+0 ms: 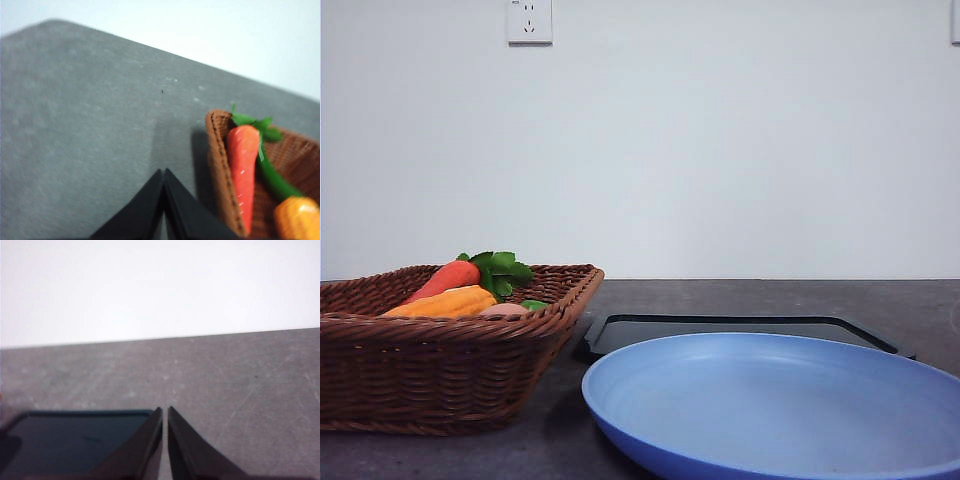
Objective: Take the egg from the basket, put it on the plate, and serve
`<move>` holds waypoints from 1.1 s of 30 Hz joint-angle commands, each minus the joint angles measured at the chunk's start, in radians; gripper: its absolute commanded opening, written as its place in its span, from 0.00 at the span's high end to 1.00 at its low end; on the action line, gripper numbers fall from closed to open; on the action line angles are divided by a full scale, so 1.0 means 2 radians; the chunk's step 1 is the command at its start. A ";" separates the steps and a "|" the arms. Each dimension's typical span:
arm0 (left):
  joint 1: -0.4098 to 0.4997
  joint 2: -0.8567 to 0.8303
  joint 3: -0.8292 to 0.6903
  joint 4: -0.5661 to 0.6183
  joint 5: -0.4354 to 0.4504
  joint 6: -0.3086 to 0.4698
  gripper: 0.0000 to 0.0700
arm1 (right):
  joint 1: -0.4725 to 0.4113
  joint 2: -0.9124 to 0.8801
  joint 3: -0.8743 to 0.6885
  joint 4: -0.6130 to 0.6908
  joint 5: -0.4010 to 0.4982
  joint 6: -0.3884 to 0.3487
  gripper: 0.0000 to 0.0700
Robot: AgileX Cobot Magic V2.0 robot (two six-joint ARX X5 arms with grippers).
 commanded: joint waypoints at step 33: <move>-0.031 0.283 0.242 -0.139 0.284 0.028 1.00 | 0.000 0.220 0.265 -0.288 -0.089 0.061 1.00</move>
